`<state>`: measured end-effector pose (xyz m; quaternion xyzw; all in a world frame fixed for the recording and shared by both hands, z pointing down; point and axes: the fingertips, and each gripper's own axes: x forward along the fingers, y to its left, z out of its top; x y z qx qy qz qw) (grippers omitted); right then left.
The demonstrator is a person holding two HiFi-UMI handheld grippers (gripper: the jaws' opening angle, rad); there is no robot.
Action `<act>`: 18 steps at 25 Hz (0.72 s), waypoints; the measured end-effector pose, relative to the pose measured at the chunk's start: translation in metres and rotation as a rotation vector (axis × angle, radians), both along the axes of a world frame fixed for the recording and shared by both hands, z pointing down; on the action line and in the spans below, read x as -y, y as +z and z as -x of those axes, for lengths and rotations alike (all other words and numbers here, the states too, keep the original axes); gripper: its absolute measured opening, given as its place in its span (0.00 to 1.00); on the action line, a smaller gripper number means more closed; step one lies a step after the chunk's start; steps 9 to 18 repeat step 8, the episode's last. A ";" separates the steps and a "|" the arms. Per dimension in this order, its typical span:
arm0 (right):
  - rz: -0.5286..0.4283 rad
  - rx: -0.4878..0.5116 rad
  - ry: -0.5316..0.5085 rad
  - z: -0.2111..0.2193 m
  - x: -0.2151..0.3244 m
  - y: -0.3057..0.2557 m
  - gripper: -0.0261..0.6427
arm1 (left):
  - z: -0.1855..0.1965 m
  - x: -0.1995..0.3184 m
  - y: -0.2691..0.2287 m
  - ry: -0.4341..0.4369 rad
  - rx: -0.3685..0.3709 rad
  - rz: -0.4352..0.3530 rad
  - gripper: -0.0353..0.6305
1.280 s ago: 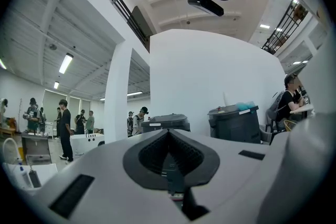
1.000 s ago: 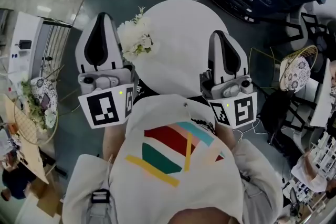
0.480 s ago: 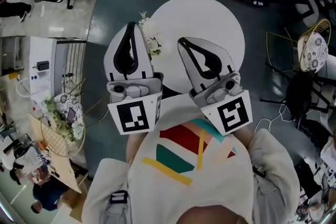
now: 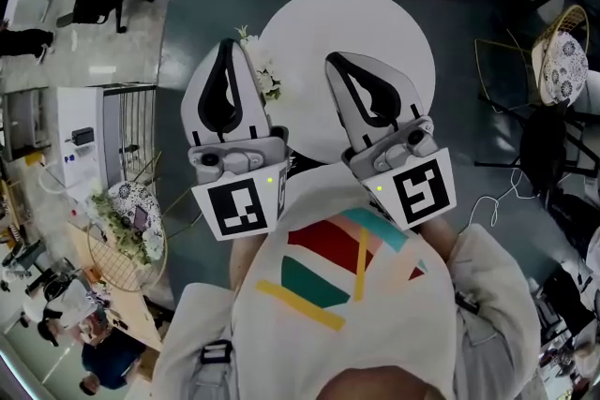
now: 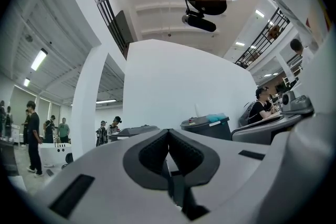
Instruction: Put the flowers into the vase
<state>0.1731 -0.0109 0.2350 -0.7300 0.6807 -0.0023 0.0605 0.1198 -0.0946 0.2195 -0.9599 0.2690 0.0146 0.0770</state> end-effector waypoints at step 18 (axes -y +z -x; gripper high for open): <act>0.008 -0.001 0.020 -0.015 -0.004 0.001 0.06 | -0.012 -0.008 -0.002 0.021 -0.007 0.001 0.06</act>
